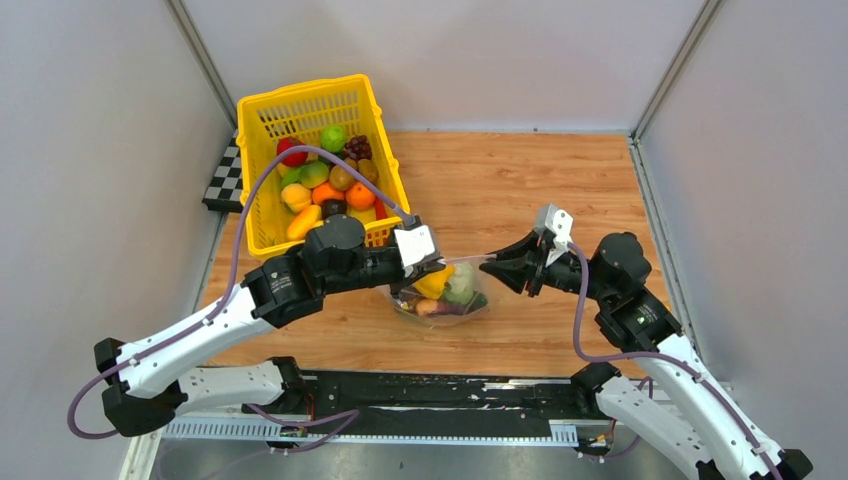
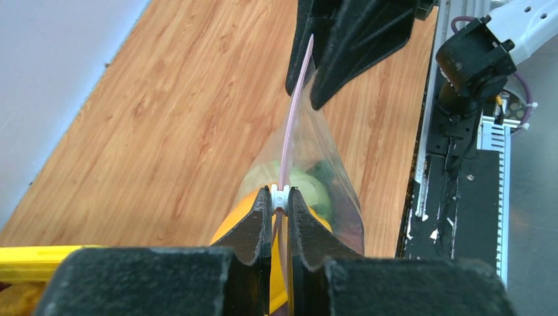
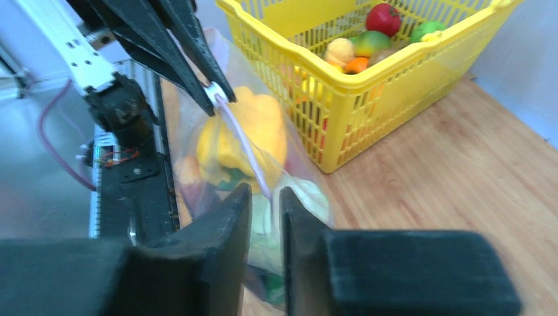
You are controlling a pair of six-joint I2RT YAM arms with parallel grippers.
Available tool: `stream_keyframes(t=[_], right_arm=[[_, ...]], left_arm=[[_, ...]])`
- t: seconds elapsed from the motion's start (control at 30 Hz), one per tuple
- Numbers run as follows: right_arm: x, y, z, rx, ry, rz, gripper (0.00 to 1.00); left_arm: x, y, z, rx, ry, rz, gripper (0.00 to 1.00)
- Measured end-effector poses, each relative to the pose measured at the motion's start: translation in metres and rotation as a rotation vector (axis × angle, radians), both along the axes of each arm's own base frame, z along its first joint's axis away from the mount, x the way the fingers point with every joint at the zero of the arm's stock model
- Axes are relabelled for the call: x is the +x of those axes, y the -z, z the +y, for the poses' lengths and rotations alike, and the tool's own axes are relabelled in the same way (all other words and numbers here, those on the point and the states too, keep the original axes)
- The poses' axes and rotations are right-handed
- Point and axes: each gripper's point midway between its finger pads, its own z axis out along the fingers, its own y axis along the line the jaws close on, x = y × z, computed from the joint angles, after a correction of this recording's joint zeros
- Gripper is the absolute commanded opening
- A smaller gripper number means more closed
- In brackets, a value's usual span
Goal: Place the food in the zip-top bag and seal the zipper
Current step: Zip the zipper food storage bag at the center of the board.
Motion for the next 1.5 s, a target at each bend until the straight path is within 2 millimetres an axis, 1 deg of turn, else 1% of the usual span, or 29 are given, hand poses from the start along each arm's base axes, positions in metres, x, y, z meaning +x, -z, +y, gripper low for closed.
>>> stream_keyframes(t=[0.03,0.13,0.27,0.3,0.4,0.5,0.53,0.57,0.6,0.63,0.67,0.87,1.07,1.5], right_arm=[[-0.002,0.001,0.002,-0.006,-0.021,-0.006,0.48],[-0.006,0.003,0.006,-0.018,-0.068,-0.011,0.60],[-0.009,0.005,0.012,-0.038,-0.125,-0.018,0.62],[-0.009,0.006,0.013,-0.042,-0.133,-0.018,0.61],[-0.008,0.008,0.017,-0.051,-0.161,-0.010,0.49],[-0.005,0.011,0.022,-0.062,-0.183,0.009,0.32],[-0.003,0.012,0.023,-0.065,-0.187,0.016,0.24],[-0.002,0.013,0.024,-0.067,-0.189,0.021,0.14],[-0.002,0.014,0.025,-0.067,-0.192,0.026,0.08],[-0.003,0.014,0.026,-0.065,-0.197,0.032,0.02],[-0.003,0.013,0.026,-0.064,-0.201,0.025,0.00],[-0.006,0.006,0.023,-0.050,-0.196,0.004,0.00],[-0.004,0.002,0.019,-0.034,-0.149,-0.005,0.00],[0.009,-0.001,0.009,0.009,-0.013,-0.001,0.00]], left_arm=[[0.000,0.000,-0.001,0.000,0.003,0.004,0.00],[-0.001,0.002,-0.006,-0.004,0.015,0.016,0.00],[-0.002,0.005,-0.013,-0.006,0.030,0.034,0.00],[-0.002,0.006,-0.013,-0.006,0.033,0.037,0.00],[-0.004,0.005,-0.015,-0.012,0.044,0.042,0.00],[-0.005,0.005,-0.015,-0.013,0.050,0.047,0.00],[-0.005,0.005,-0.015,-0.014,0.052,0.050,0.00],[-0.006,0.005,-0.015,-0.015,0.052,0.052,0.00],[-0.006,0.005,-0.015,-0.016,0.051,0.055,0.00],[-0.006,0.005,-0.015,-0.017,0.050,0.058,0.00],[-0.006,0.005,-0.015,-0.019,0.049,0.060,0.00],[-0.005,0.000,-0.018,-0.052,0.046,0.051,0.00],[-0.004,-0.003,-0.015,-0.070,0.039,0.039,0.00],[-0.002,0.002,0.009,-0.076,-0.042,0.016,0.00]])
